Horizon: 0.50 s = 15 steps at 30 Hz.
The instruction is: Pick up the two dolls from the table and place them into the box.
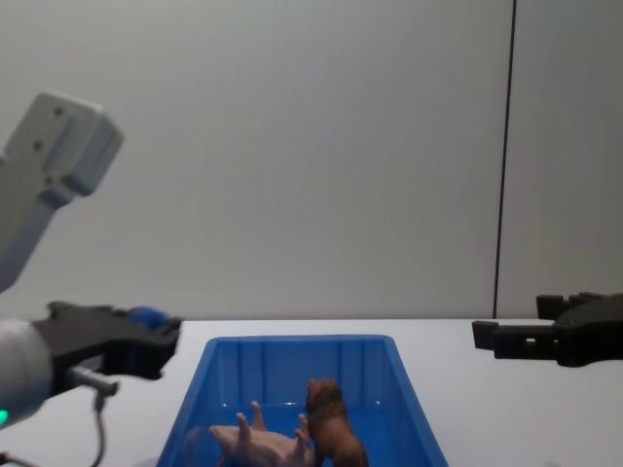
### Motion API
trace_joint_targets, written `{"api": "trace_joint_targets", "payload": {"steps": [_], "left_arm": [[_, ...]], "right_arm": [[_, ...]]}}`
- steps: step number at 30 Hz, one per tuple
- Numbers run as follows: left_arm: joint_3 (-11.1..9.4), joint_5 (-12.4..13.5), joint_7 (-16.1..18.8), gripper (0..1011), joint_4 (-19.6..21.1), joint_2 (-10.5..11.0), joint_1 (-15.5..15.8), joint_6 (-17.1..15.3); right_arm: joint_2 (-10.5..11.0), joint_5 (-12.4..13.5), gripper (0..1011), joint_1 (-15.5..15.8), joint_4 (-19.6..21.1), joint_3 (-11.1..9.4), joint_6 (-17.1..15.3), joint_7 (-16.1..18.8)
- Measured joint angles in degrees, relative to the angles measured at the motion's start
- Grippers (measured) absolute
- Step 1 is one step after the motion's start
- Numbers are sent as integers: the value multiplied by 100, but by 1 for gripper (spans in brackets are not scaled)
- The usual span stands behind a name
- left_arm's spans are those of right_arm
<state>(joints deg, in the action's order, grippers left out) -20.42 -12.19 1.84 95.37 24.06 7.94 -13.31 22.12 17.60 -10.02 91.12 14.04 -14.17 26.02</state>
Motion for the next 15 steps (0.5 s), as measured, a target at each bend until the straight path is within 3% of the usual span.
{"api": "trace_joint_targets", "payload": {"steps": [4,15], "left_arm": [[-62,126,-199,258,-89,-152,154,86],[-266,408,-831,619,-476,-611,586,388]], "right_arm": [[0,0,1001,0,0,0,0,0],[0,0,1001,0,0,0,0,0]]}}
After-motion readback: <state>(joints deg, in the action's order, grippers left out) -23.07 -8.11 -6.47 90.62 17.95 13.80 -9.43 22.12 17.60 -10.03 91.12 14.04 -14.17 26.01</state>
